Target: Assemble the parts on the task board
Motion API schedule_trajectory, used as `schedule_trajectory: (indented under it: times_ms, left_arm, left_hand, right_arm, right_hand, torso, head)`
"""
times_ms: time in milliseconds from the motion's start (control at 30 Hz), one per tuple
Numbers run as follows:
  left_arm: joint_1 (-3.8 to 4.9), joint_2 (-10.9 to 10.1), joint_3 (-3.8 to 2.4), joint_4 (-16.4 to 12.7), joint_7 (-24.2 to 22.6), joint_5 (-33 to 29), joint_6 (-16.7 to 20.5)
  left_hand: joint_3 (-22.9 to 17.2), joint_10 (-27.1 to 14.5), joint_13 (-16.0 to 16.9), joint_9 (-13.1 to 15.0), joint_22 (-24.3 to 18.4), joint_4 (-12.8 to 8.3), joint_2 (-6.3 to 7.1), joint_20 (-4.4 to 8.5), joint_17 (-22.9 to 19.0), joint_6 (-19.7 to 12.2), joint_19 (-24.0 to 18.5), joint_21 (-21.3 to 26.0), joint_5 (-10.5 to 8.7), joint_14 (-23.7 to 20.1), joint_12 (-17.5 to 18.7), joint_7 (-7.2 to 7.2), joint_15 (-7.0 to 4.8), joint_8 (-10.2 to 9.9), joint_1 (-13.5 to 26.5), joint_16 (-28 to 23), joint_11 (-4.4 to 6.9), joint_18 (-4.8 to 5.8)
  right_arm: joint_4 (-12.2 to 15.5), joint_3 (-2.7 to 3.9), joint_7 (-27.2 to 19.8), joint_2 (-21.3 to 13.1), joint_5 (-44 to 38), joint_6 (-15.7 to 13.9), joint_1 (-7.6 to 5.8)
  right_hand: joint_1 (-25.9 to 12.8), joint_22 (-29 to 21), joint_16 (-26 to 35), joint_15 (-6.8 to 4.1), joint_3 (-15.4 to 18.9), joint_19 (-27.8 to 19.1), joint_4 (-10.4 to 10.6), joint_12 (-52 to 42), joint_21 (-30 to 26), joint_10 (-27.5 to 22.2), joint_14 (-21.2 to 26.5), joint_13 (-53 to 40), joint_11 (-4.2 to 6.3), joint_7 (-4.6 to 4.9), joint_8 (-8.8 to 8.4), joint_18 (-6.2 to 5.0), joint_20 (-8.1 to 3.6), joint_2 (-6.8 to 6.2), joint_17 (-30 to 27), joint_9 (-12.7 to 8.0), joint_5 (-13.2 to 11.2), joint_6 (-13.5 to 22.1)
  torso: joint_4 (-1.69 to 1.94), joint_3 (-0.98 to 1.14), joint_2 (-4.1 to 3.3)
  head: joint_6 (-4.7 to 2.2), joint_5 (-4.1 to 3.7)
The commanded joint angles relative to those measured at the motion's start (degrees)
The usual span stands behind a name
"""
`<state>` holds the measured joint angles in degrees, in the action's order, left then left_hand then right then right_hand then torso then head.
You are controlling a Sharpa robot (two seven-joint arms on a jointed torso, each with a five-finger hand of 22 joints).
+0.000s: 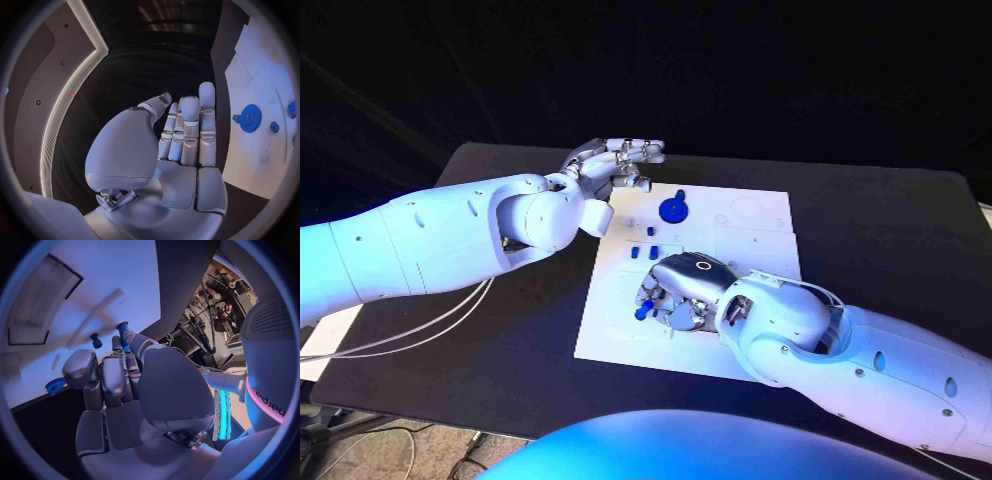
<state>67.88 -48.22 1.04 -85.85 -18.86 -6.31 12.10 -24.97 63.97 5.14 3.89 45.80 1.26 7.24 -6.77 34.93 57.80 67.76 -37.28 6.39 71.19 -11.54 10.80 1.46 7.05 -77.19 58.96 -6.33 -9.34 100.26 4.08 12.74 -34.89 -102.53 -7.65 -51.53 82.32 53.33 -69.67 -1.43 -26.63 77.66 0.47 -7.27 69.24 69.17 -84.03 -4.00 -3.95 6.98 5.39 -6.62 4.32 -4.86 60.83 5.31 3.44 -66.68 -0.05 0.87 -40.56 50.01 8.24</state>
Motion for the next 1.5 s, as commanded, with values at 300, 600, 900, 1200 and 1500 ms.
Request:
schedule_trajectory:
  times_ms: [300, 600, 900, 1200, 1500]
  left_arm:
    - [0.02, 0.1, -0.03, 0.0, -0.1, 0.2, -1.2]
    - [0.02, 0.2, -0.03, 0.0, -0.1, 0.2, -1.2]
    - [0.02, 0.2, -0.03, 0.0, -0.1, 0.2, -1.2]
    - [-0.04, 0.2, -0.03, 0.2, 0.0, 0.2, -1.3]
    - [-0.11, -0.1, -0.01, 0.2, 0.1, 0.2, -1.3]
  left_hand:
    - [0.4, -0.6, 0.0, -0.1, -0.1, 0.0, -0.23, -0.30, -0.1, -0.3, 0.0, 0.2, 0.09, -0.5, -0.2, -0.09, -0.07, -0.1, -0.5, -0.3, -0.02, -1.10]
    - [0.4, -0.6, 0.0, -0.1, -0.1, 0.0, -0.23, -0.30, -0.1, -0.3, 0.0, 0.2, 0.09, -0.5, -0.2, -0.09, -0.07, -0.1, -0.5, -0.3, -0.02, -1.10]
    - [0.4, -0.6, 0.0, -0.1, -0.1, 0.0, -0.23, -0.30, -0.1, -0.3, 0.0, 0.2, 0.09, -0.5, -0.2, -0.09, -0.07, -0.1, -0.5, -0.3, -0.02, -1.10]
    - [0.4, -0.6, 0.0, -0.1, -0.1, 0.0, -0.23, -0.30, -0.1, -0.3, 0.0, 0.2, 0.09, -0.5, -0.2, -0.09, -0.07, -0.1, -0.5, -0.3, -0.02, -1.10]
    - [0.6, -0.7, 0.0, 0.0, -0.2, -0.1, -0.31, -0.34, -0.3, -0.4, 0.0, 0.4, 0.07, -0.7, -0.4, -0.04, -0.04, -0.1, -0.6, -0.4, -0.06, -1.11]
  right_arm:
    - [-0.3, -0.19, 1.3, 0.5, -5.3, 2.1, 0.20]
    - [-0.4, -0.46, 1.2, 1.0, -4.5, 2.3, 0.20]
    - [0.0, -0.56, 0.5, 0.8, -4.0, -1.7, 0.21]
    - [3.0, -0.19, -0.4, -2.5, -1.1, -8.4, 0.41]
    - [9.1, 2.37, 0.5, -10.7, 6.7, -10.2, 0.00]
  right_hand:
    - [-0.2, -0.1, -0.3, -0.14, -0.4, 0.3, -0.1, -0.1, 0.2, 1.1, -1.6, -0.1, 0.61, 0.29, 0.07, 0.04, -0.23, 0.37, -0.2, 0.0, 0.3, 0.1]
    - [-6.0, -4.5, 0.7, 1.65, 4.7, -1.8, 2.1, 3.6, -2.8, -8.4, -1.0, 0.4, -1.52, 1.63, -1.91, -0.67, 1.21, -4.03, -1.7, -1.7, 1.4, 9.4]
    - [-5.3, -8.1, 1.3, 2.28, 9.2, -2.7, 2.1, 2.8, -5.3, -13.9, -0.5, 0.2, -2.38, 1.32, -1.78, -1.24, 1.95, -3.36, -2.7, -1.5, 1.2, 13.8]
    - [-4.3, -8.0, 1.5, 2.11, 10.4, -2.3, 1.9, 1.4, -5.3, -13.2, -0.5, 0.1, -2.14, 1.75, -1.55, -1.23, 1.87, -2.28, -3.1, -1.3, 1.8, 13.0]
    - [-3.6, -7.5, 2.2, 1.75, 10.9, -1.7, 1.8, -0.7, -5.0, -10.3, -0.4, 0.0, -1.69, 2.17, -1.45, -1.11, 1.69, -1.57, -4.0, -1.2, 2.2, 11.7]
  torso:
    - [0.03, 0.00, 0.01]
    - [-0.03, -0.03, 0.07]
    - [-0.03, 0.00, 0.07]
    - [-0.17, 0.04, 0.08]
    - [-1.28, -0.14, 0.30]
  head:
    - [-0.01, -0.24]
    - [-0.01, -0.13]
    - [-0.01, -0.27]
    - [-0.01, -0.70]
    - [-0.63, -1.25]
